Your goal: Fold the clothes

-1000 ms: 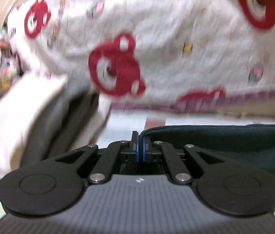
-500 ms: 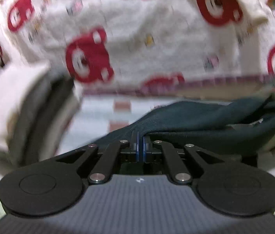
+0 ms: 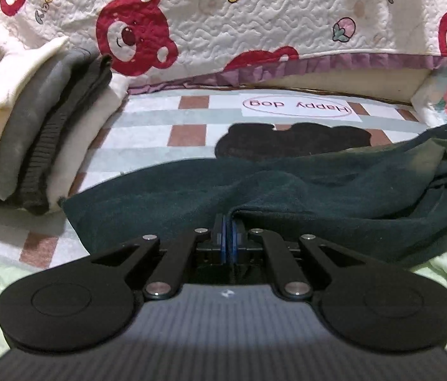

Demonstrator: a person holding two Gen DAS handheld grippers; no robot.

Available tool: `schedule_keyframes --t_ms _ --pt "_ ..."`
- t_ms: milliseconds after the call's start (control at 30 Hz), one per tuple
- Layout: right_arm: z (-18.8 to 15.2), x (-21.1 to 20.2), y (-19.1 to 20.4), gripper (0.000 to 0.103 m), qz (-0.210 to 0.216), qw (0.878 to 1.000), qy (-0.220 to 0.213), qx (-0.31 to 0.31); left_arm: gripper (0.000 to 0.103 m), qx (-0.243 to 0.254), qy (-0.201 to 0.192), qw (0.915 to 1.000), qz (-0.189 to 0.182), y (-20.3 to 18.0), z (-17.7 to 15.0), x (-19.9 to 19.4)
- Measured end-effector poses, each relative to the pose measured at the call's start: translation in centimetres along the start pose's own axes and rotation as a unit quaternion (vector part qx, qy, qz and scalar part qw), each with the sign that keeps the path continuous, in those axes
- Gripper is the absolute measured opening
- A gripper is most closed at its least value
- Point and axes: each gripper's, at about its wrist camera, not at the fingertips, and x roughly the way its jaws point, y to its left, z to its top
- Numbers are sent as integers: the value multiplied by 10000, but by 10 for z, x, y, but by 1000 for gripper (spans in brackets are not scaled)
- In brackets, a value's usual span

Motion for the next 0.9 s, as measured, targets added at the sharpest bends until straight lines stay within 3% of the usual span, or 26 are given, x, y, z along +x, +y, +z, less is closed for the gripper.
schedule_keyframes --t_ms 133,233,300,367,433,533,667,767,900 --pt "34 -33 9 8 896 9940 -573 268 3 -51 -300 9995 115 -3 33 -15" --pt "65 -56 29 8 1325 9868 -927 -47 3 82 -583 9977 322 -5 69 -12" --pt "87 -35 44 7 1001 9908 -821 -404 3 88 -528 9975 463 -2 102 22" --pt "105 14 50 13 391 9964 -347 -661 3 110 -333 9964 775 -1 127 73" --pt "112 76 41 23 -186 9981 290 -516 3 322 12 9921 1211 -3 131 119" --pt "101 125 21 24 -372 9966 729 -18 4 565 415 9857 1531 -4 120 161" --pt "79 126 8 38 -124 9970 655 388 7 878 392 9846 1458 2 91 162" --pt "61 109 -4 49 -255 9971 445 560 9 907 487 9866 1266 13 86 166" --pt "37 82 -32 52 -502 9896 285 1320 11 360 595 9916 1089 26 97 181"
